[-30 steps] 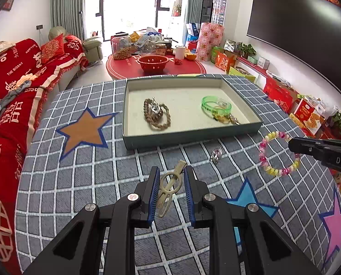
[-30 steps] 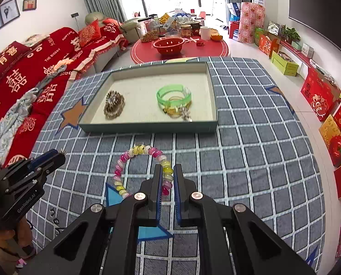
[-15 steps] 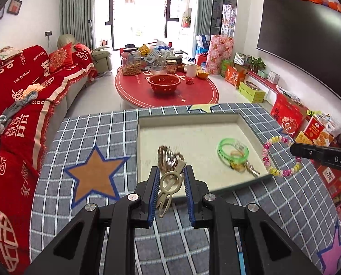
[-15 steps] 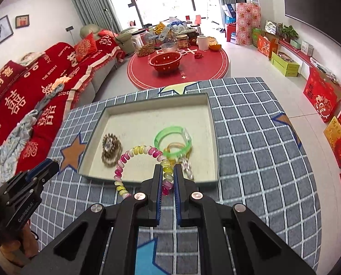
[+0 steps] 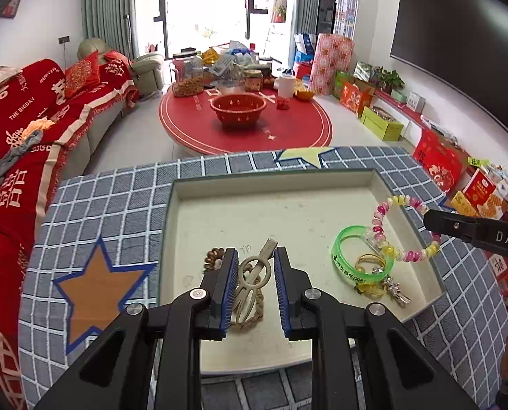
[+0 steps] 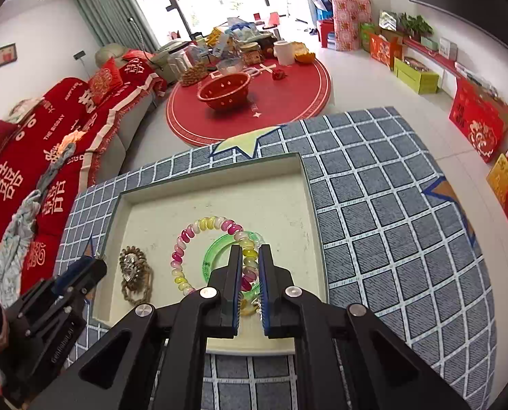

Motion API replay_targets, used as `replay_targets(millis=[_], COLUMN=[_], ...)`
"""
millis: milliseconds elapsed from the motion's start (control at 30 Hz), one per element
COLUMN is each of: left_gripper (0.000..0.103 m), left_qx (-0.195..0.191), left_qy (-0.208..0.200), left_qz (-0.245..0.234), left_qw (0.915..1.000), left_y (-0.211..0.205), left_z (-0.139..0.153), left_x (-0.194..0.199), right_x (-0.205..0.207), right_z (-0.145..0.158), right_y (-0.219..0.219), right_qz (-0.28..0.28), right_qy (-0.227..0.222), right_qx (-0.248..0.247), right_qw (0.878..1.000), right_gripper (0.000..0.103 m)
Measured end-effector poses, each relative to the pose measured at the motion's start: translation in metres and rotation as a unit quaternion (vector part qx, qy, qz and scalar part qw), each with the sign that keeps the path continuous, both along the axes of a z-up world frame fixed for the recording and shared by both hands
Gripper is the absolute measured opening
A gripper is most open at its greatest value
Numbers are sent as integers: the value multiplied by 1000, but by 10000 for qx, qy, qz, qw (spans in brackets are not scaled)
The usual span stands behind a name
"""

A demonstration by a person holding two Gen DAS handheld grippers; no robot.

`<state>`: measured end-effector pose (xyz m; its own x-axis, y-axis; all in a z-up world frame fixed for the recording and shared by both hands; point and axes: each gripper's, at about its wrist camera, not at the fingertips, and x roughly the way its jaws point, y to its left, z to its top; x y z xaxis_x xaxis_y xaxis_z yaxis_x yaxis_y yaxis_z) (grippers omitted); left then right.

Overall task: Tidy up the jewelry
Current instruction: 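Carry the beige clip and bead bracelet into the tray and open both tools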

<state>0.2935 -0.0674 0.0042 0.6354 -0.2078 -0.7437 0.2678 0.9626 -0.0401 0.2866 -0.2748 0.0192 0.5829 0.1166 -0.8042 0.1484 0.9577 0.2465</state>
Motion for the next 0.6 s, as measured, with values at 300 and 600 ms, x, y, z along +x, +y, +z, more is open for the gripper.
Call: replay_targets(millis=[300,600], left_gripper=[35,35], left_qx=[215,560], left_qy=[219,170], left_qz=[-47,-39], left_qw=[9995,9983], left_y=[-17,-24], left_z=[-30,-42], left_x=[15,16], right_x=[20,24], right_z=[-39,-55], right_y=[-9,-10], right_qz=[-120,-124], right_qy=[261,405], right_qx=[132,106], right_qw=[9995,9990], right_gripper=[10,10])
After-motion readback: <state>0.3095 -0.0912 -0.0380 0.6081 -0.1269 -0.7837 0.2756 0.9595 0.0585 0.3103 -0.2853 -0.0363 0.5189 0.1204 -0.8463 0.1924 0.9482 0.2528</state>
